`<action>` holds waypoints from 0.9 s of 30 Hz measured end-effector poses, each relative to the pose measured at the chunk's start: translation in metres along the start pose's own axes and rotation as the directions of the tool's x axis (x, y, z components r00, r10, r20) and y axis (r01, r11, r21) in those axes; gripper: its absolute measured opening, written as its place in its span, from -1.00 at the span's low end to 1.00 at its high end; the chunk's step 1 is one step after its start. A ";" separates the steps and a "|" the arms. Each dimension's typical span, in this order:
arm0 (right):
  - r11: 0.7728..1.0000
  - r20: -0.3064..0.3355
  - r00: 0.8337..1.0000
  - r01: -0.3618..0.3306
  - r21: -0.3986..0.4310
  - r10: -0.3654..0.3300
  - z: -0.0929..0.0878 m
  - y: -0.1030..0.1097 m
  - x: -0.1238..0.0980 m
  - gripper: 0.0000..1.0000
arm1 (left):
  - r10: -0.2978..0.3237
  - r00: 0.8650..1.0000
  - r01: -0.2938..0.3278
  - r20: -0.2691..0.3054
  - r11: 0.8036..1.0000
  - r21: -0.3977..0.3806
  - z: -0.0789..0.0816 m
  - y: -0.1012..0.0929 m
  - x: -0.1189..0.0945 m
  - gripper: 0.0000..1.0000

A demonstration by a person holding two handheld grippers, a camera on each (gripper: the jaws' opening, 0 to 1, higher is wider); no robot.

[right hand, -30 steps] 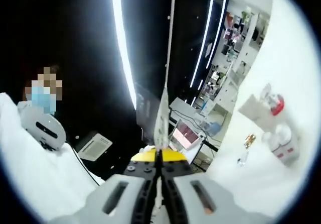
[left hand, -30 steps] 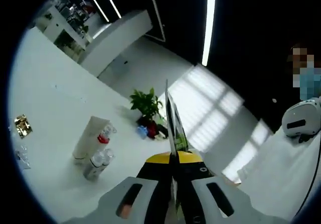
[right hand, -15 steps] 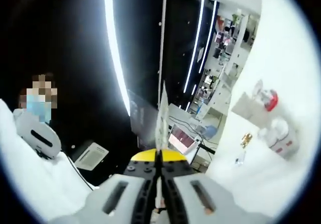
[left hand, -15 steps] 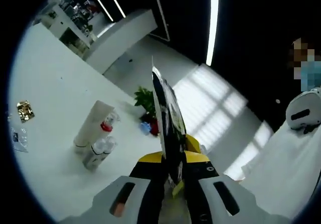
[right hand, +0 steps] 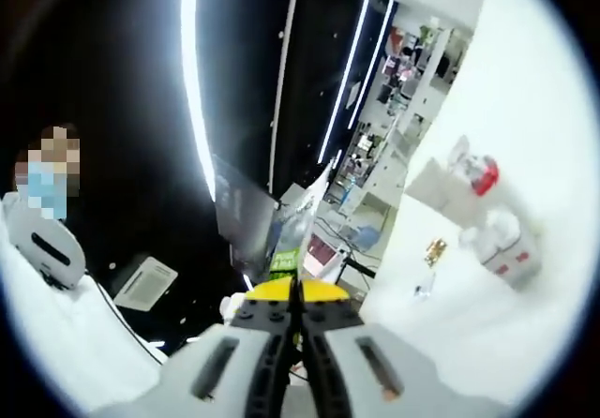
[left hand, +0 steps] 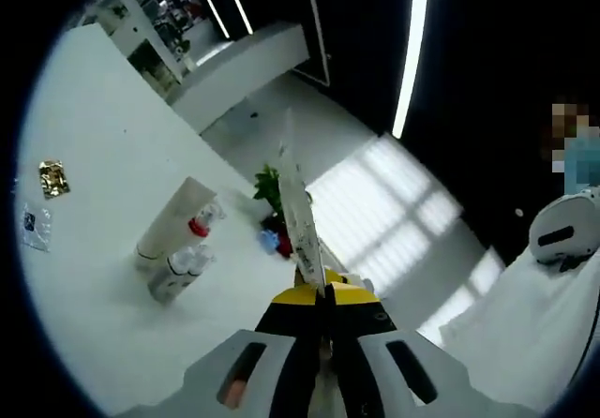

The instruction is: Arrange the skincare products in the storage area until every visible bottle or jar stands upright without overlapping.

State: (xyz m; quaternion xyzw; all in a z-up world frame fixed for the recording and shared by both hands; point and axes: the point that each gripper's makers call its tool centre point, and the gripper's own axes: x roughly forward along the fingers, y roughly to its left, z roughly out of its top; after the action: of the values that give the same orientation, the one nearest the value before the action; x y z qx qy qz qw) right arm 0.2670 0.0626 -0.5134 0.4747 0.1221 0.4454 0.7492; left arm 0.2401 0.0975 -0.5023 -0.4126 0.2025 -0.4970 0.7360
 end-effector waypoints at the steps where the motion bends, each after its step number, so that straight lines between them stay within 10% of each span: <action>1: 1.000 0.008 1.000 -0.001 0.008 0.001 0.001 0.000 0.000 -0.99 | 0.008 1.000 -0.008 0.002 1.000 -0.005 0.000 0.003 -0.001 -1.00; 17: 0.998 -0.039 0.998 0.060 0.034 -0.058 -0.015 -0.008 0.012 -0.99 | 0.100 0.995 -0.098 0.028 0.993 -0.070 -0.011 0.026 -0.022 -1.00; 27: 0.989 -0.077 0.995 0.050 -0.142 -0.061 -0.021 -0.008 0.025 -0.93 | 0.065 0.995 -0.056 0.073 0.990 -0.129 -0.001 0.024 -0.033 -1.00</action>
State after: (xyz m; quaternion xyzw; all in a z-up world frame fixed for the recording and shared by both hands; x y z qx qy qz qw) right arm 0.2734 0.0934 -0.5251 0.3990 0.1340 0.4506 0.7873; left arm 0.2387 0.1310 -0.5256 -0.4709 0.2174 -0.4444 0.7304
